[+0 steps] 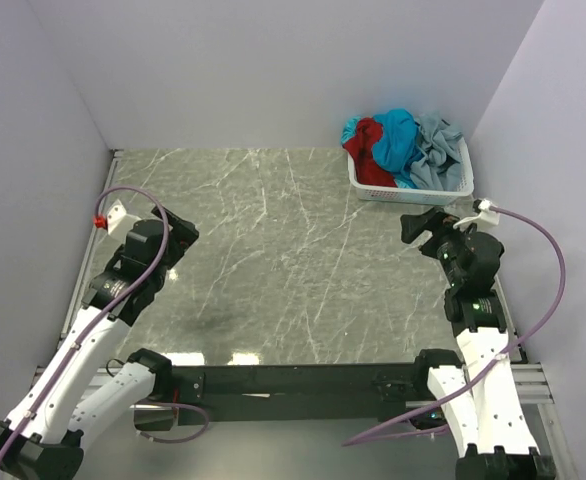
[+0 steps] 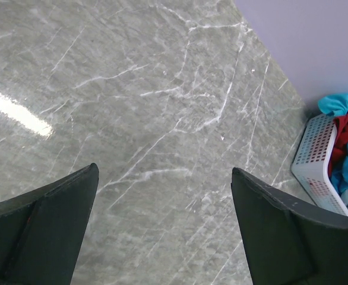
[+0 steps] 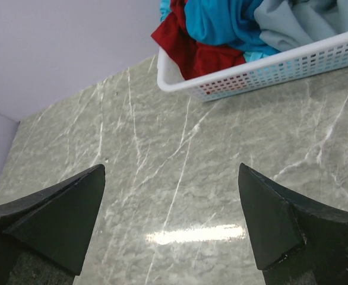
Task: Fold and stack the t-shirts
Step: Grab the tshirt from the pile
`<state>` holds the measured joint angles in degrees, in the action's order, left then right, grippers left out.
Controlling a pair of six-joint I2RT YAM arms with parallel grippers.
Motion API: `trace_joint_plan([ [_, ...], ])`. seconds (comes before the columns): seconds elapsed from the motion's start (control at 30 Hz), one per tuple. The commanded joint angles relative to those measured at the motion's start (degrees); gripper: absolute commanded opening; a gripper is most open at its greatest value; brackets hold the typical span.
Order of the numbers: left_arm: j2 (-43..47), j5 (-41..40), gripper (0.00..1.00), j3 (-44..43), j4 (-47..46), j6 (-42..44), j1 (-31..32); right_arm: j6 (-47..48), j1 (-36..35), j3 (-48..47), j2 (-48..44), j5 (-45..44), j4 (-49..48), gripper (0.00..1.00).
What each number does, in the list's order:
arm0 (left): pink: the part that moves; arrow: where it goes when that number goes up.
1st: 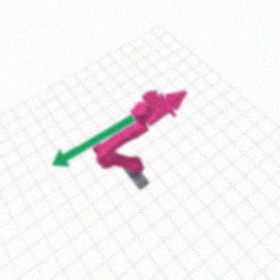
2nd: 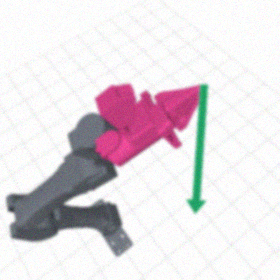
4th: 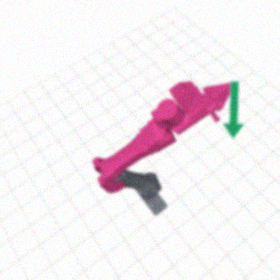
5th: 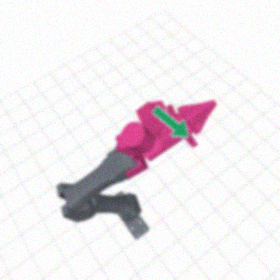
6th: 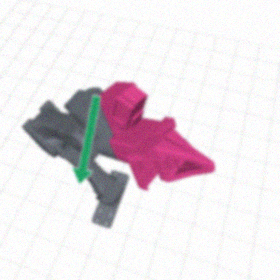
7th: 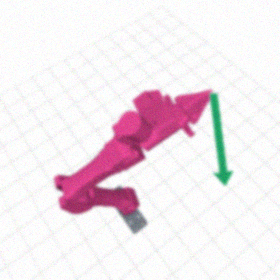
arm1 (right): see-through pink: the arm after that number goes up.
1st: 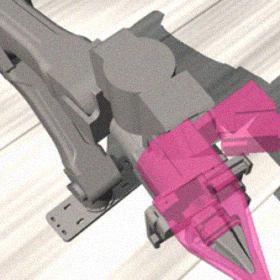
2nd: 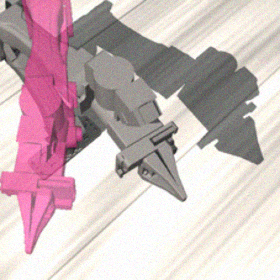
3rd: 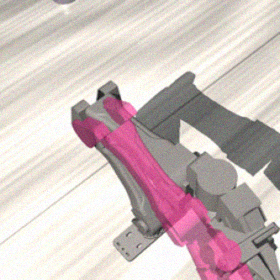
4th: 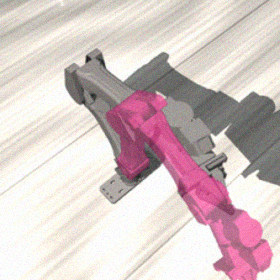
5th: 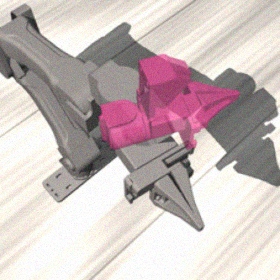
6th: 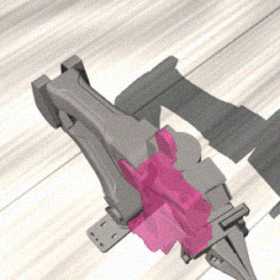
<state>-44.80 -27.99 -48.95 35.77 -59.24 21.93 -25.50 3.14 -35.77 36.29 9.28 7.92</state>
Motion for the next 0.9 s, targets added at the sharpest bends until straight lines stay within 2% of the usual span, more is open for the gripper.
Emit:
trace_joint_plan([
  [0.0,-0.6,-1.3,0.99,1.2,-4.6,1.2,-0.1,-3.1,-0.1,0.5,1.9,-2.5,-7.7,0.99],
  [0.07,-0.6,-1.0,1.00,2.3,-6.3,2.0,-0.1,-1.1,-0.1,-1.2,4.7,-1.9,-7.7,0.99],
  [0.17,-0.5,-1.8,0.99,3.8,-9.9,3.3,-0.1,-0.3,-0.1,-9.0,12.7,-0.8,-7.6,0.99],
  [0.43,0.9,-2.2,0.99,6.2,-12.8,5.1,-0.1,1.8,-0.1,-28.4,38.6,-1.9,-5.1,0.97],
  [0.57,1.3,-2.9,1.00,7.6,-15.0,6.0,-0.1,4.5,-0.3,-43.7,51.7,-2.1,-0.1,0.90],
  [0.77,-0.2,-3.0,0.99,7.9,-15.5,6.2,-0.1,7.4,-0.8,-62.4,72.6,-8.4,4.5,0.87],
  [0.87,-0.7,-2.6,0.99,7.7,-16.2,6.7,-0.2,7.8,-0.9,-71.7,78.8,-8.0,6.8,0.85],
])
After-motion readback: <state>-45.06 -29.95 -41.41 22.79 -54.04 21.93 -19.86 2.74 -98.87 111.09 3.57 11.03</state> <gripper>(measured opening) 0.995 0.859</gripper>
